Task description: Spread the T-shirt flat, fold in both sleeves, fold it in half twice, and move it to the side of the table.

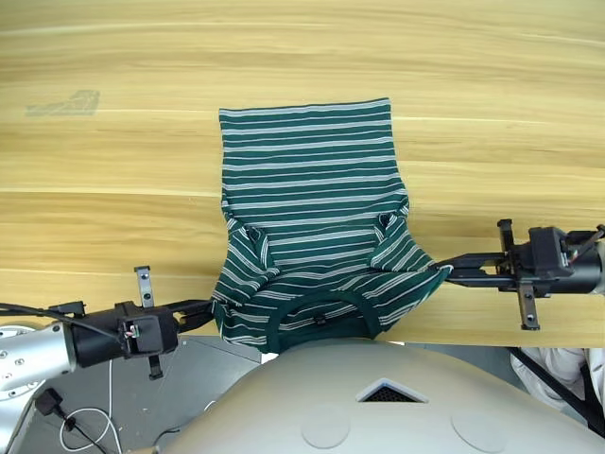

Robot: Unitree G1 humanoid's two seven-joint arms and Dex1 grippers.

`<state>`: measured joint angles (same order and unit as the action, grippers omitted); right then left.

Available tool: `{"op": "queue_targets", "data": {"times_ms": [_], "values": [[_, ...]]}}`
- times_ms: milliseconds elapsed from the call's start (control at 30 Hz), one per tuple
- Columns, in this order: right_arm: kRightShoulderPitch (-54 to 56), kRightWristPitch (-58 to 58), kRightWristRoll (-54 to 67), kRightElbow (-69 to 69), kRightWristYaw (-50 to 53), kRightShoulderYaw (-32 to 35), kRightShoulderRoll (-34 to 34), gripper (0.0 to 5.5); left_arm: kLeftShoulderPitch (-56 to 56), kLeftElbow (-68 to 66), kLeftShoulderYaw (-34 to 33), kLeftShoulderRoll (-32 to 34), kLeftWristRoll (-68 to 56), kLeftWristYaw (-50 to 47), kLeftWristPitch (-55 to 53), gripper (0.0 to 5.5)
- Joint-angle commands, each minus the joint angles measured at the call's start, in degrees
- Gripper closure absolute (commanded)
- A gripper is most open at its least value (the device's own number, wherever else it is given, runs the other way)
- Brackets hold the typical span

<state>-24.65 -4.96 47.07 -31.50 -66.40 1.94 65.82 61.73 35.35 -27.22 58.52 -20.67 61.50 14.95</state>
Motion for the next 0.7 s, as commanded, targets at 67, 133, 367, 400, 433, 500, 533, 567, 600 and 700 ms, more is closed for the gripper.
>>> {"op": "queue_targets", "data": {"times_ms": [67,133,367,400,433,500,533,567,600,700], "values": [[7.3,-3.0,-2.8,0.2,3.5,0.1,-4.9,5.48,-11.1,-2.6,2.1,0.3,0.6,-0.8,-4.5,5.5],[14.3,-3.2,-5.4,3.3,5.5,-1.7,-8.7,5.48,-21.7,-6.2,5.9,-0.2,2.9,-4.2,-6.5,5.5],[37.4,1.6,-18.7,27.2,4.6,-11.0,-23.8,5.48,-51.7,-22.4,18.4,-3.8,10.7,-8.7,-8.1,5.5],[40.7,3.3,-20.9,32.1,4.2,-11.9,-26.1,5.48,-55.7,-25.5,20.6,-5.2,12.4,-9.6,-7.9,5.5],[43.6,5.0,-22.8,36.8,3.6,-12.7,-28.0,5.48,-59.1,-28.6,22.5,-6.5,14.1,-10.4,-7.6,5.5],[49.4,8.4,-26.7,47.2,3.1,-13.8,-31.8,5.48,-66.0,-36.3,25.7,-9.6,17.6,-12.5,-6.1,5.5],[52.1,10.5,-28.8,52.7,3.2,-14.2,-33.4,5.48,-69.3,-40.5,26.9,-11.3,19.2,-14.0,-5.5,5.5],[54.6,12.5,-30.7,58.0,3.3,-14.5,-34.8,5.48,-72.0,-44.2,27.7,-12.6,20.4,-15.2,-4.8,5.5],[57.0,14.4,-32.2,62.9,4.0,-14.4,-36.1,5.48,-74.1,-47.4,28.3,-13.8,21.4,-16.5,-4.1,5.5],[62.9,19.9,-35.9,75.9,5.7,-13.5,-39.7,5.48,-79.0,-55.4,29.2,-16.9,23.2,-19.3,-1.3,5.5]]}}
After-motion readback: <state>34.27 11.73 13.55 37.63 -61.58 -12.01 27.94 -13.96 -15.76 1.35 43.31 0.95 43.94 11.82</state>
